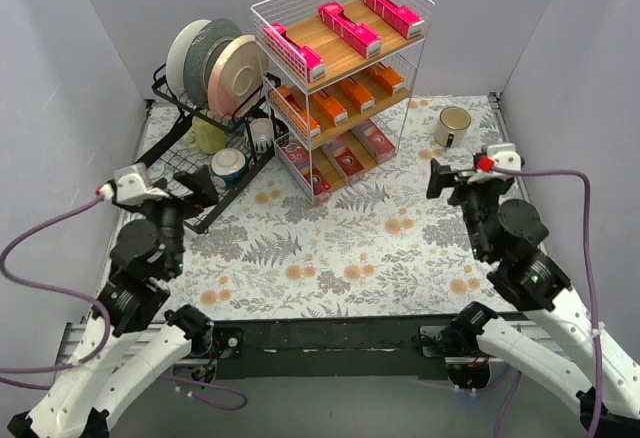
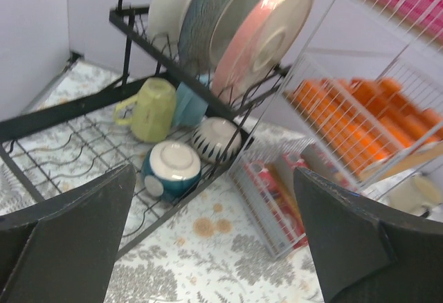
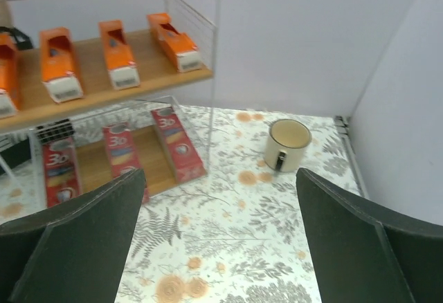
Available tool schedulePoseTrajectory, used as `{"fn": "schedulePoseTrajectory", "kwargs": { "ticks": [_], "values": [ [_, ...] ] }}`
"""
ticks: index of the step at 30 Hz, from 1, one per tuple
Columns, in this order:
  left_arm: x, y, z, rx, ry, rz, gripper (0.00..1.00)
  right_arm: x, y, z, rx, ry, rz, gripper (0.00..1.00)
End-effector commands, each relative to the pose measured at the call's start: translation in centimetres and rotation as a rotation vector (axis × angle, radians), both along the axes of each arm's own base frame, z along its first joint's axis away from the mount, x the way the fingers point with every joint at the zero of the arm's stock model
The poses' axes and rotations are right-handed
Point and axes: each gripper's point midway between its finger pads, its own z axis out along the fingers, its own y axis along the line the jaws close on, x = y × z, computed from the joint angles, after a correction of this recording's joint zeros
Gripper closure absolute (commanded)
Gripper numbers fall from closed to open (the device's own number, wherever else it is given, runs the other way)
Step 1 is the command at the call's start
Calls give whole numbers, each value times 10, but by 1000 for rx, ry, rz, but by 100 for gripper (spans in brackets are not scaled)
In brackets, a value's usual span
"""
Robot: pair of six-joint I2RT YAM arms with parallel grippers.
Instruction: Place and organize the toothpastes onto the shelf
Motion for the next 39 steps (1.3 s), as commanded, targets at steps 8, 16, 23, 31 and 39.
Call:
{"fn": "schedulePoseTrajectory", "kwargs": {
  "ticks": [8,16,23,31,39],
  "values": [
    [-58,31,47,-64,-195,-42,2,-44,-79,-23,102,-105,-214,2],
    [-77,51,49,-114,-239,3,2,-50,-86,-27,123,-130,-227,1],
    [-83,63,49,-136,-251,48,2,-49,-85,-31,128,-124,-225,1],
    [-86,68,51,-151,-270,67,2,-48,-87,-31,123,-121,-236,2],
    [-87,70,51,-153,-278,74,2,-53,-92,-29,137,-133,-246,2]
  ]
}}
